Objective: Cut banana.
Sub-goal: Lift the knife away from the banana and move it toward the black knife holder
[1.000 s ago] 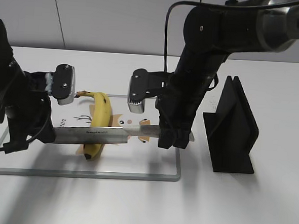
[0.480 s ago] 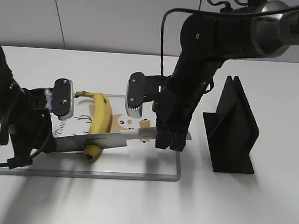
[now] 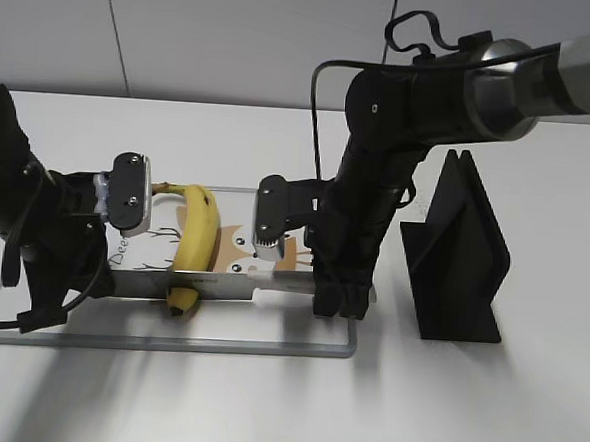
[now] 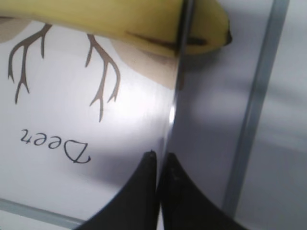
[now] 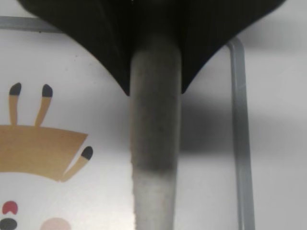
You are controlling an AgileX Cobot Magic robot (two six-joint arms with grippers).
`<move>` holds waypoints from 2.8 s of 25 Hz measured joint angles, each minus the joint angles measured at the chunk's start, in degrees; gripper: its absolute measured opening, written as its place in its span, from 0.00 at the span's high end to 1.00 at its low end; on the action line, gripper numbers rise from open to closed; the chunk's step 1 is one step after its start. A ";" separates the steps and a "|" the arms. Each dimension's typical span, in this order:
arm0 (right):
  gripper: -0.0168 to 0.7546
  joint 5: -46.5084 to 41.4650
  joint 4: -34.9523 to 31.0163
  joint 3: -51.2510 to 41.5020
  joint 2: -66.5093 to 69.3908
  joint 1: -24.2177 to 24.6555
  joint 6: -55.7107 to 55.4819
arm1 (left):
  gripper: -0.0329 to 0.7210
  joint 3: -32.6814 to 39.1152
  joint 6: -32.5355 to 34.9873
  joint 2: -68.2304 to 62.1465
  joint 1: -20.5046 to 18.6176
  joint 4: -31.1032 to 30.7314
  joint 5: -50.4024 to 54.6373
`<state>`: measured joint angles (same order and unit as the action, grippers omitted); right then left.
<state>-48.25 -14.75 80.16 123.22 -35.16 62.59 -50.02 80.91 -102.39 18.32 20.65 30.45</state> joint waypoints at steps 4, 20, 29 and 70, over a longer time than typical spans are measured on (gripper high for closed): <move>0.75 0.00 0.00 0.00 0.00 0.00 0.00 | 0.97 0.00 0.00 0.00 0.00 0.00 0.05; 0.75 -0.84 -0.11 0.93 -0.62 0.00 -0.10 | 0.97 -0.10 0.00 -1.53 0.00 0.26 -0.17; 0.75 -1.16 0.32 1.43 -0.53 0.00 -0.05 | 0.97 0.15 -0.11 -0.49 0.00 0.49 -0.30; 0.75 -8.20 3.76 7.87 -11.40 0.00 -0.10 | 0.97 -2.16 -0.85 15.51 0.14 -4.97 3.52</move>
<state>-56.45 -10.98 88.03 111.82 -35.16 62.48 -52.18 80.06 -86.88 18.46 15.67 33.97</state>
